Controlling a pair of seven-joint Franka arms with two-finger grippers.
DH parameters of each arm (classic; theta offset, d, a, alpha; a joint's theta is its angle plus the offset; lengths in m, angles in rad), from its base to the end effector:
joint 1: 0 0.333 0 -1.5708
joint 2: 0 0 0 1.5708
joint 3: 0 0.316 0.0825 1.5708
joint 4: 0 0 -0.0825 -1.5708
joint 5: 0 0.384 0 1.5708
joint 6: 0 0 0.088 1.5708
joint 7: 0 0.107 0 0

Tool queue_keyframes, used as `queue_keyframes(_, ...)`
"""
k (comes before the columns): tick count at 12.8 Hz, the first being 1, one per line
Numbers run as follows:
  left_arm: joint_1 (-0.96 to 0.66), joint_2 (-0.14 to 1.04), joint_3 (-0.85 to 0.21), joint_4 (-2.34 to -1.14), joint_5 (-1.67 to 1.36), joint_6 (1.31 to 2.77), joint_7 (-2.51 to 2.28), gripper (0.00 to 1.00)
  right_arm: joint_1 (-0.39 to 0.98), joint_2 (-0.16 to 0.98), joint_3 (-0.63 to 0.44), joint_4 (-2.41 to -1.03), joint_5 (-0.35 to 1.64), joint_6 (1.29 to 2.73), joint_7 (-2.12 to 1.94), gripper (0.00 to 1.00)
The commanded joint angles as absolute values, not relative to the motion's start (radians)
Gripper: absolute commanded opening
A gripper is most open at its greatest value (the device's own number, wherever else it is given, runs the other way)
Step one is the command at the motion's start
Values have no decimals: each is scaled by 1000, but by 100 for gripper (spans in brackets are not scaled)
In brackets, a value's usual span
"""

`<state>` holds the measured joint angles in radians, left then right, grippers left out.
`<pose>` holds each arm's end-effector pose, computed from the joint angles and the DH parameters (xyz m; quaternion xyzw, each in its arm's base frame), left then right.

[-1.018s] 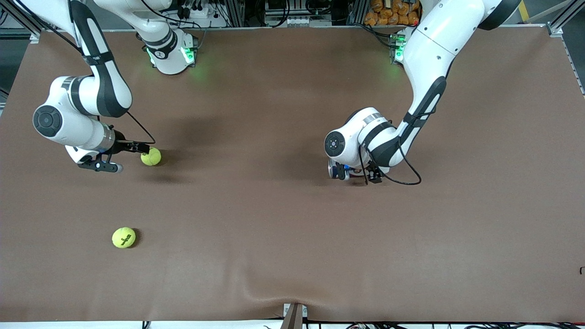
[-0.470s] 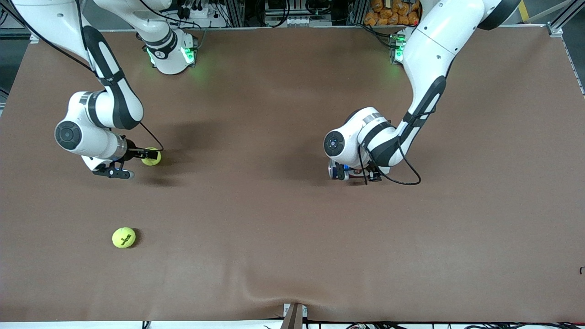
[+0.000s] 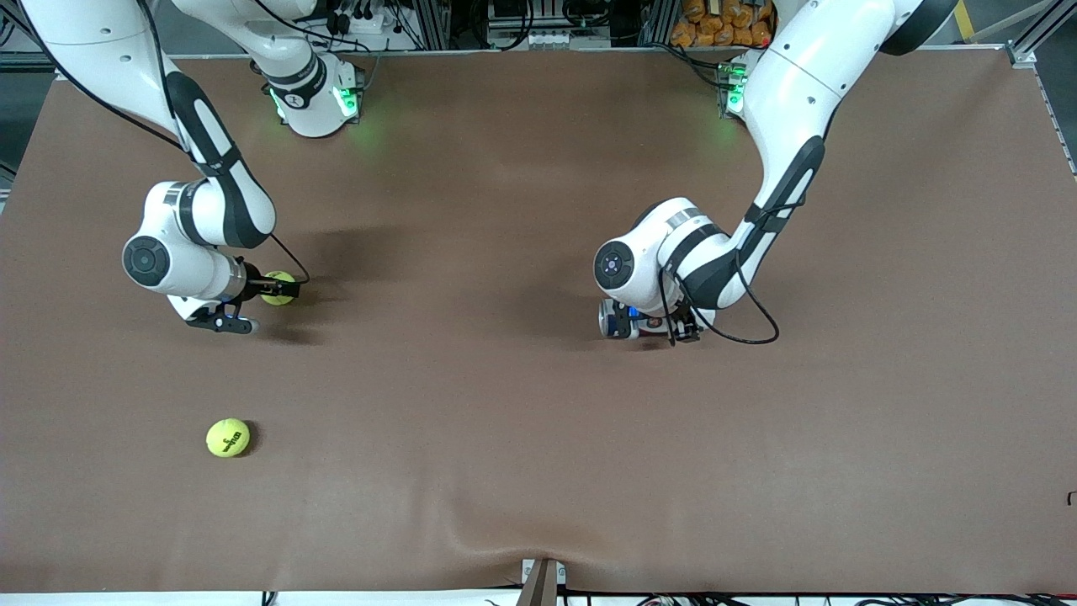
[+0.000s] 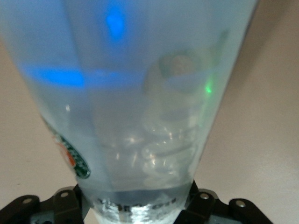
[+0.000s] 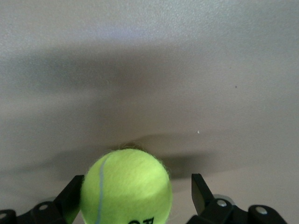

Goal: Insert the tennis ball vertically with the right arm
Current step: 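Lift the tube upright with the left gripper, open end up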

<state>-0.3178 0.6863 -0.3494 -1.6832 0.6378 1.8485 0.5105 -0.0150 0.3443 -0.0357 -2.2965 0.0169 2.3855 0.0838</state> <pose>0.5318 -0.3374 0.1938 -0.7104 0.6493 0.2050 0.1780 0.4985 -0.0259 0.1797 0.9892 -0.0732 -0.1271 0.0032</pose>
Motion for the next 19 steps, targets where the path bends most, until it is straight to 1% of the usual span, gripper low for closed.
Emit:
queue_keyframes(1,-325,677,-359,-1628,635,1844,515,76,-15,353,-29,-2301,25,2396,87,100)
queue_keyframes(2,-321,678,-379,-1608,629,1845,508,76,-14,356,-29,-2301,25,2396,87,98)
queue_keyframes(4,-328,681,-383,-1566,594,1864,497,76,-14,357,-29,-2299,25,2395,89,75)
queue_keyframes(5,-331,680,-385,-1548,588,1900,497,76,-14,356,-29,-2298,25,2395,90,65)
queue_keyframes(6,-333,680,-385,-1534,563,1940,497,76,-14,356,-28,-2293,25,2390,91,56)
queue_keyframes(7,-333,680,-384,-1525,549,1985,495,76,-14,354,-28,-2292,25,2387,91,52)
queue_keyframes(10,-333,683,-383,-1522,549,2161,434,77,-14,322,-28,-2286,25,2382,91,51)
queue_keyframes(11,-333,686,-383,-1522,549,2233,402,77,-15,305,-28,-2278,25,2367,89,51)
queue_keyframes(12,-331,689,-383,-1522,549,2299,367,77,-15,286,-29,-2254,25,2323,87,51)
queue_keyframes(15,-330,707,-382,-1528,549,2533,266,76,-17,241,-29,-2121,25,2121,86,51)
queue_keyframes(16,-331,730,-380,-1526,548,2616,232,77,-17,238,-29,-2059,25,2044,86,51)
queue_keyframes(19,-339,825,-377,-1526,554,2939,105,76,-14,238,-26,-1864,25,1817,86,51)
